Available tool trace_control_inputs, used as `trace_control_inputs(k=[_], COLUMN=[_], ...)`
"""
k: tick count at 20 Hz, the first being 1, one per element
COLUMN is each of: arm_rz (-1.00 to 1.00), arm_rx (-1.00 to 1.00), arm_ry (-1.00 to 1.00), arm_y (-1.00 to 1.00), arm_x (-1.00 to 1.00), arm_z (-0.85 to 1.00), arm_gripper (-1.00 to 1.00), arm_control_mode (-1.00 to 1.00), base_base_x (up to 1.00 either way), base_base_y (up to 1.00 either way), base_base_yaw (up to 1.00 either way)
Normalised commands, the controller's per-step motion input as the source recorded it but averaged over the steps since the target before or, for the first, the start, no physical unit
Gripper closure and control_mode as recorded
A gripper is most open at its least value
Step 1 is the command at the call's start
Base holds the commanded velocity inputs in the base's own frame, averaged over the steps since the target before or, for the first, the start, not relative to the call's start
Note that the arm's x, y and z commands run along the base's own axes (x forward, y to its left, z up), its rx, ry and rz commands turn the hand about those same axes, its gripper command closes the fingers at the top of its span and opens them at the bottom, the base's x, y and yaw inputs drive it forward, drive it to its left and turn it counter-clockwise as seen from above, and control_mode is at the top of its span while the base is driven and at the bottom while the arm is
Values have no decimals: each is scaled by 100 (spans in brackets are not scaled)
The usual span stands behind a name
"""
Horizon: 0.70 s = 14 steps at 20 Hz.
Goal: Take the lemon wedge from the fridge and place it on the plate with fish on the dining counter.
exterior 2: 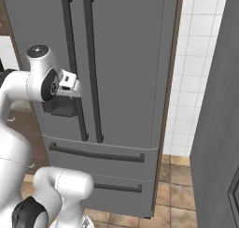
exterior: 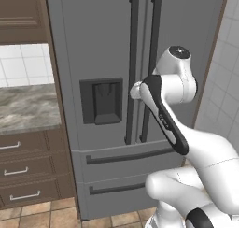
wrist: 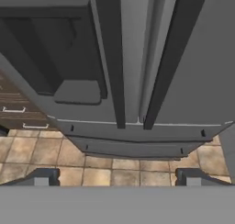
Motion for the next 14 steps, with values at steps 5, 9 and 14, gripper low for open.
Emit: trace_control_inputs(k=[5, 9, 14], arm_rz=[0, 0, -3], arm_rx=[0, -2, -1], arm_ry=[-27, -15, -2], arm_y=[0, 3, 10], arm_x=[53, 100, 100], arm_z=[25, 19, 3], arm_gripper=[-100, -100, -100], arm_control_mode=[-100, -100, -100], base_base_x=[0, 0, 0], base_base_y=[0, 0, 0], base_base_yaw=[0, 0, 0])
